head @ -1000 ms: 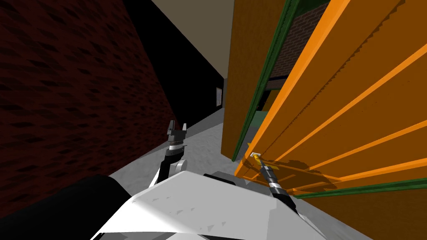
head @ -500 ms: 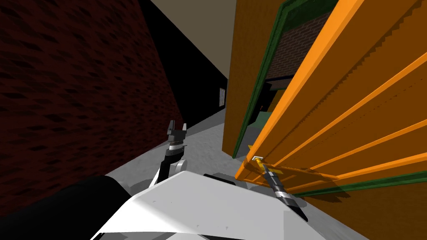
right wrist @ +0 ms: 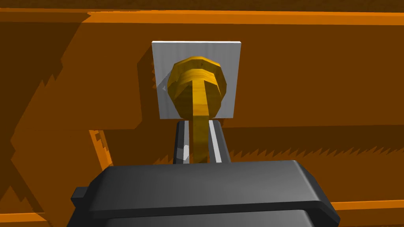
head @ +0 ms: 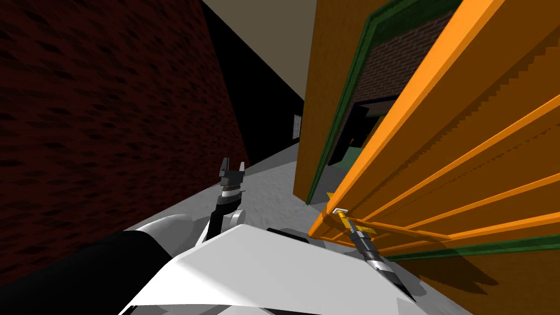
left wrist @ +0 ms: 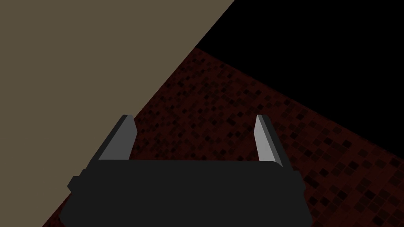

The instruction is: Pull the door open

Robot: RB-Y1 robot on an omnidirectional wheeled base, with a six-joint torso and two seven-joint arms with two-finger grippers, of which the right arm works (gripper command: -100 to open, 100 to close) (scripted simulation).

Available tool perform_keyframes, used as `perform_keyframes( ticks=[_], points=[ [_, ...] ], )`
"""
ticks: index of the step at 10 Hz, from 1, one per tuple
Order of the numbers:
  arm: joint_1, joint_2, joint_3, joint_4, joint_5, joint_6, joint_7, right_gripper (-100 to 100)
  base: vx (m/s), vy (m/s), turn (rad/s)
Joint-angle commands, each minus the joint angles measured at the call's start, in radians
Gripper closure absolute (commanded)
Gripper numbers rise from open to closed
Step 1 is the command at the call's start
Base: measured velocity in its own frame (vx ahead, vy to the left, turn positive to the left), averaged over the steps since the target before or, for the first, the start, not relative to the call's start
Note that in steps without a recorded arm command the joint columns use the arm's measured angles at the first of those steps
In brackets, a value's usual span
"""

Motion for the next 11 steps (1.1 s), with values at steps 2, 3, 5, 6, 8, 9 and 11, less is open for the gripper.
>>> perform_keyframes(
  ticks=[2, 3, 5, 6, 8, 9, 11],
  points=[
    [0.023, -0.014, 0.002, 0.03, 0.002, -0.055, -0.011, 100, -0.221, -0.085, 0.199],
    [0.031, -0.018, 0.003, 0.038, 0.002, -0.074, -0.015, 100, -0.228, -0.078, 0.218],
    [0.045, -0.026, 0.004, 0.052, 0.003, -0.105, -0.021, 100, -0.163, -0.063, 0.127],
    [0.049, -0.029, 0.005, 0.056, 0.004, -0.116, -0.024, 100, -0.221, -0.081, 0.199],
    [0.015, -0.007, 0.003, 0.069, 0.007, -0.09, -0.008, 100, -0.124, -0.039, 0.089],
    [0.008, -0.002, 0.001, 0.067, 0.006, -0.079, -0.003, 100, -0.213, -0.083, 0.188],
    [-0.016, 0.014, -0.008, 0.062, 0.005, -0.046, 0.014, 100, -0.219, -0.057, 0.125]
  ],
)
